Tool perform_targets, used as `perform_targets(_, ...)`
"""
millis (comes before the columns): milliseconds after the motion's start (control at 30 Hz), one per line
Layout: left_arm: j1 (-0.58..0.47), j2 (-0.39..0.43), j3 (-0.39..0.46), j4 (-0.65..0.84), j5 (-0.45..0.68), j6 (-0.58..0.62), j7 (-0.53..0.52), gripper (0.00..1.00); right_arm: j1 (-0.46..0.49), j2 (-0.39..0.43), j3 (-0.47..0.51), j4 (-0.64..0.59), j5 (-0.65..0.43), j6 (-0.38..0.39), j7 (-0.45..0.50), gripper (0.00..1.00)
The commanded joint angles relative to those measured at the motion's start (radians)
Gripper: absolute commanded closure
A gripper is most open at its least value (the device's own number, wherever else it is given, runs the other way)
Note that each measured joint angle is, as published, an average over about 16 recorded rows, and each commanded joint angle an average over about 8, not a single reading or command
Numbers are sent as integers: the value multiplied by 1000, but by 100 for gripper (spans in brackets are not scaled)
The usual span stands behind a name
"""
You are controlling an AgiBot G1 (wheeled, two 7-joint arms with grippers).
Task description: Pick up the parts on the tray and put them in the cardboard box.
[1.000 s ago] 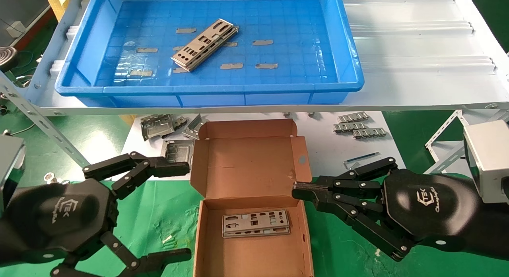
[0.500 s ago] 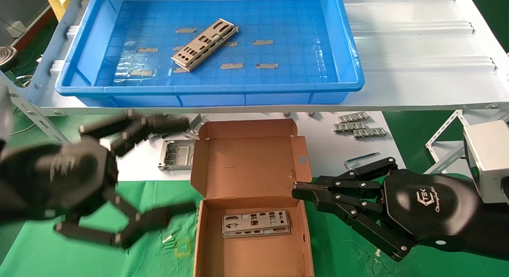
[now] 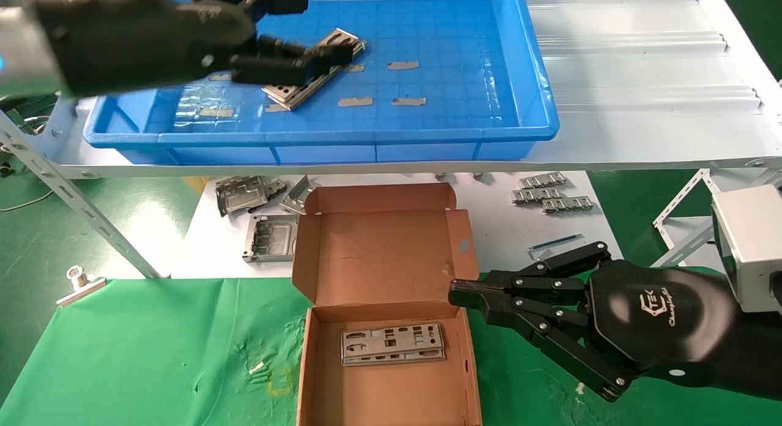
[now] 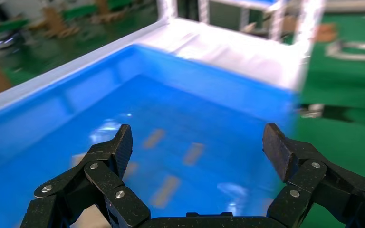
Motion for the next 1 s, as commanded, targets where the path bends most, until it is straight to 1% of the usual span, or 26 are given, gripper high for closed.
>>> perform_targets(33,-83,59,40,96,74,-27,-5,0,0,0,0,0,0,0,0,100)
perform_targets(200,-187,177,85,311,159,-104,1,0,0,0,0,0,0,0,0,99)
perform_targets(233,-201,196,90,348,167,-119,3,0,0,0,0,0,0,0,0,94)
perform_targets(433,-268,275,105,529,197,-176,11,0,0,0,0,0,0,0,0,19)
perform_targets(467,-276,283,107,551,201,-179,13,0,0,0,0,0,0,0,0,8)
perform_targets(500,-283,290,109,571,204,-181,15,0,0,0,0,0,0,0,0,0)
perform_targets(733,-308,314,114,669,210,-190,21,0,0,0,0,0,0,0,0,0)
perform_targets(1000,-312,323,114,721,211,-209,33,0,0,0,0,0,0,0,0,0)
